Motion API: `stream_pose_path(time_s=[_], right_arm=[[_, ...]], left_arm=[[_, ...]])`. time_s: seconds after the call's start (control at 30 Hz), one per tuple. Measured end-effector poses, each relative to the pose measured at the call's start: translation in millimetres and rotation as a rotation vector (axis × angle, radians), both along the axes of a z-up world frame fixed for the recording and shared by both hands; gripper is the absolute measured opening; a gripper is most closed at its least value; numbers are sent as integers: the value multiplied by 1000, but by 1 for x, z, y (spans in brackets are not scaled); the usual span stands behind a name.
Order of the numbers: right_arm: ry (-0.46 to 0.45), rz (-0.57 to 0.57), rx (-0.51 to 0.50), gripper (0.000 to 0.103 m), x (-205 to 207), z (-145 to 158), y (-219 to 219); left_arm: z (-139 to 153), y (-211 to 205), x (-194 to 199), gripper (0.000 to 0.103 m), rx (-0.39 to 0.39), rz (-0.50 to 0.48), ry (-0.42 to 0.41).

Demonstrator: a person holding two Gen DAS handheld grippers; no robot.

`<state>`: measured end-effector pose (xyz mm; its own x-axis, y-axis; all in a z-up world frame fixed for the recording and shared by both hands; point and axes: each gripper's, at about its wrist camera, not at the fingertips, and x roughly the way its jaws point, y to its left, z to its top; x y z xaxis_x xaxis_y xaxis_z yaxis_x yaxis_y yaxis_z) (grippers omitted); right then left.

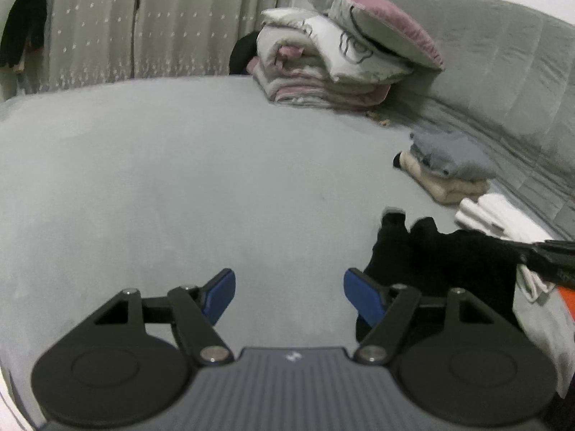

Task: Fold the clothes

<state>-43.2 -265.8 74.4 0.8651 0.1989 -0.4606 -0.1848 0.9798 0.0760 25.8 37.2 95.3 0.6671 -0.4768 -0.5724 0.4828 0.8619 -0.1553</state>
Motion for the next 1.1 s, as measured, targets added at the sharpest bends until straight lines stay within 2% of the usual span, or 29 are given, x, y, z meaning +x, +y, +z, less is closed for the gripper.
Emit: stream_pose_path(time_s=[0.07,0.13,0.2,0.27,0.43,0.47,0.53,0.67,0.77,0.8,0.87,0.9,0.97,1.03,1.1], right_arm=[[-66,157,-86,7,-22,5,33],[-62,260,-180,7,-37,-1,59],[-24,305,-255,7,-44,-12,73],[1,269,-307,7,-49,-24,75],[3,179,-218,10,-66,-23,53],[0,169,-220,13,-71,-23,52],[-2,149,-212,31,-78,-22,47],[6,113,-139,32,-79,-19,36],[-3,144,-122,32,-76,-12,43],[9,156,-130,31,-72,-13,46],[43,166,-149,11,-64,-16,52],[55,164,-156,5,-64,-17,56],[64,173,-150,5,-69,-17,62],[44,215,-102,5,-78,-13,64],[35,254,-77,5,-83,-9,65]], left_arm=[[5,7,-2,70,-17,-20,-20],[7,12,-4,70,-9,-24,-38],[8,13,-7,70,9,-34,-56],[6,6,-12,70,54,-59,-76],[1,-16,-23,70,131,-139,-110],[0,-19,-24,70,136,-150,-112],[-2,-26,-27,70,148,-172,-117],[-4,-30,-29,70,140,-192,-104],[-4,-28,-30,70,122,-200,-99],[-3,-27,-30,70,113,-202,-97],[-2,-25,-30,70,100,-209,-94],[-2,-24,-31,69,99,-214,-96],[-1,-24,-35,66,104,-255,-108],[0,-24,-40,66,110,-324,-122],[-1,-24,-40,64,85,-373,-91]])
